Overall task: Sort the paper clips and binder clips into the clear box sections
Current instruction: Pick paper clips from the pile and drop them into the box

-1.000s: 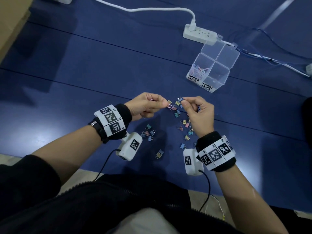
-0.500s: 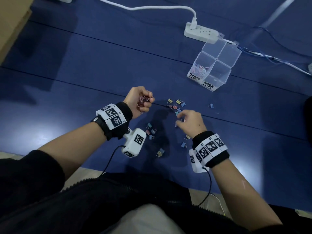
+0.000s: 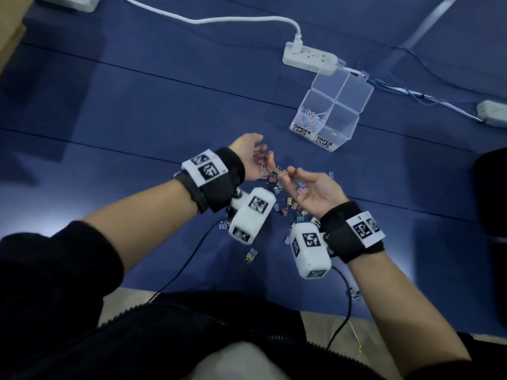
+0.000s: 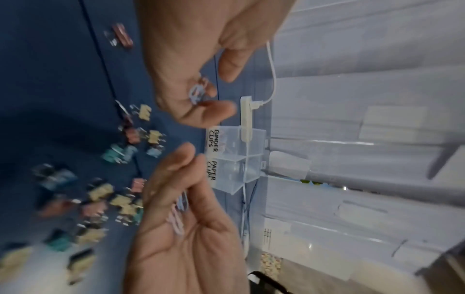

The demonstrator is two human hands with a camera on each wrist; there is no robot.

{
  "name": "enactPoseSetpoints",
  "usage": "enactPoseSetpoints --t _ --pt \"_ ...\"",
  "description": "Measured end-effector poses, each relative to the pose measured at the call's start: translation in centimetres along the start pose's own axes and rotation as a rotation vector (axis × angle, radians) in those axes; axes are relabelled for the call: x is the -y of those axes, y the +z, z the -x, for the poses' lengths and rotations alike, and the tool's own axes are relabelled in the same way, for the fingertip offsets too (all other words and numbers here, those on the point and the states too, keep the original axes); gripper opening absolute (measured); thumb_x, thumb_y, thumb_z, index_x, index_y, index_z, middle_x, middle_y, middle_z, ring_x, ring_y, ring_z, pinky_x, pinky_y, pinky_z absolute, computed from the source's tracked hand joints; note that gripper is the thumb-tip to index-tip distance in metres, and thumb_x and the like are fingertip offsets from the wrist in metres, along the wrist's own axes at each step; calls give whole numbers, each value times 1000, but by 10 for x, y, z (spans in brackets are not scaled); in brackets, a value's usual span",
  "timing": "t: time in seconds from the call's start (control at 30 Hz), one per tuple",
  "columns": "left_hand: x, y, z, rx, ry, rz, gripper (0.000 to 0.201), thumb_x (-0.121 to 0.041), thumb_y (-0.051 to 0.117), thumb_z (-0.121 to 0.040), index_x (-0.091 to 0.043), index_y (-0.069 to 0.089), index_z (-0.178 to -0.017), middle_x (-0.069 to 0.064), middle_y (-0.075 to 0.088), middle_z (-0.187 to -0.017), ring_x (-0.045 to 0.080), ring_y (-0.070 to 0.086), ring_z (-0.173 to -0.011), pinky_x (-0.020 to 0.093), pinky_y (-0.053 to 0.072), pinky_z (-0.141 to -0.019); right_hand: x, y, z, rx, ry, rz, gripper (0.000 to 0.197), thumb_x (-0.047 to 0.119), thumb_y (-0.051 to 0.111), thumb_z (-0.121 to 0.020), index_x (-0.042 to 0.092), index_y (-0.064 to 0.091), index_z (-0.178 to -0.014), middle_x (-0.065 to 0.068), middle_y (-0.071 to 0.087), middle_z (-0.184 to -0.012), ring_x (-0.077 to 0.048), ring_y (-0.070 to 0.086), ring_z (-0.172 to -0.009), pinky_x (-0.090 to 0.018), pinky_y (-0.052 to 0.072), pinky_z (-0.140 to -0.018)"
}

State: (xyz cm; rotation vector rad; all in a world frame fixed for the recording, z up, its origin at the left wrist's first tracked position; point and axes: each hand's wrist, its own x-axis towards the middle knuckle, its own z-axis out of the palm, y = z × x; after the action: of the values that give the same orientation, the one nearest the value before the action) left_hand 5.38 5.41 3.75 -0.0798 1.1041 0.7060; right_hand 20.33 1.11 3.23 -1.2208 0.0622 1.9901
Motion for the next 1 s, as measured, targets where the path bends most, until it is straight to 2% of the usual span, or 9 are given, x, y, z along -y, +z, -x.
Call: enactPoseSetpoints --t 0.2,0.33,0.43,0.57,0.67,0.77,0.9,0.93,1.0 --pt "-35 67 -8 131 5 69 41 -30 33 -99 8 47 -99 16 43 -85 26 45 -72 33 48 -58 71 10 -4 -117 -292 -36 31 -3 23 -96 -4 50 -79 -12 49 -76 -20 50 -70 -24 56 -47" --pt "-46 108 -17 123 -6 128 69 -46 44 -91 4 29 -136 12 37 -80 18 39 -62 28 41 -68 91 1 -14 -185 -366 -27 31 -5 24 -94 -6 50 -77 -14 51 -77 -19 56 -60 -23 53 -43" --pt "-46 121 -29 164 19 131 76 -52 47 -87 -5 24 -142 19 41 -131 30 49 -115 44 38 -101 99 -6 -23 -225 -419 79 29 -5 28 -93 -5 53 -78 -15 55 -79 -23 58 -67 -36 55 -71" --pt "-43 123 -35 211 11 78 69 -52 50 -81 -2 41 -127 13 52 -126 31 53 -116 44 44 -94 111 2 -27 -244 -470 243 26 -9 31 -91 -3 53 -77 -14 56 -78 -23 57 -70 -36 53 -73" --pt "-43 118 -31 247 53 -40 84 -55 39 -84 1 20 -144 12 47 -134 27 58 -102 34 56 -72 121 16 -27 -219 -487 369 30 -14 28 -87 -3 53 -77 -13 55 -78 -22 57 -69 -31 56 -69" --pt "-51 110 -33 310 117 -89 91 -57 34 -85 6 8 -146 23 40 -138 25 55 -102 32 47 -79 130 29 -35 -164 -449 455 29 -13 28 -88 -4 53 -77 -15 54 -80 -22 57 -74 -25 58 -60" --pt "-62 91 -31 306 142 21 81 -54 33 -92 0 12 -149 22 43 -115 25 23 -77 35 38 -67 136 45 -56 -199 -429 612 29 -13 29 -89 -3 52 -74 -14 51 -78 -20 55 -76 -26 58 -60" --pt "-63 85 -28 311 143 63 80 -53 33 -93 0 10 -149 27 34 -138 26 23 -130 41 41 -83 137 48 -62 -227 -430 656 30 -15 29 -88 -3 52 -72 -14 49 -76 -19 53 -74 -26 58 -58" --pt "-65 78 -23 318 153 132 77 -50 33 -95 1 11 -148 26 8 -155 34 14 -144 43 22 -114 138 52 -76 -292 -421 767 30 -16 31 -87 0 49 -69 -12 46 -73 -16 51 -70 -28 59 -67"
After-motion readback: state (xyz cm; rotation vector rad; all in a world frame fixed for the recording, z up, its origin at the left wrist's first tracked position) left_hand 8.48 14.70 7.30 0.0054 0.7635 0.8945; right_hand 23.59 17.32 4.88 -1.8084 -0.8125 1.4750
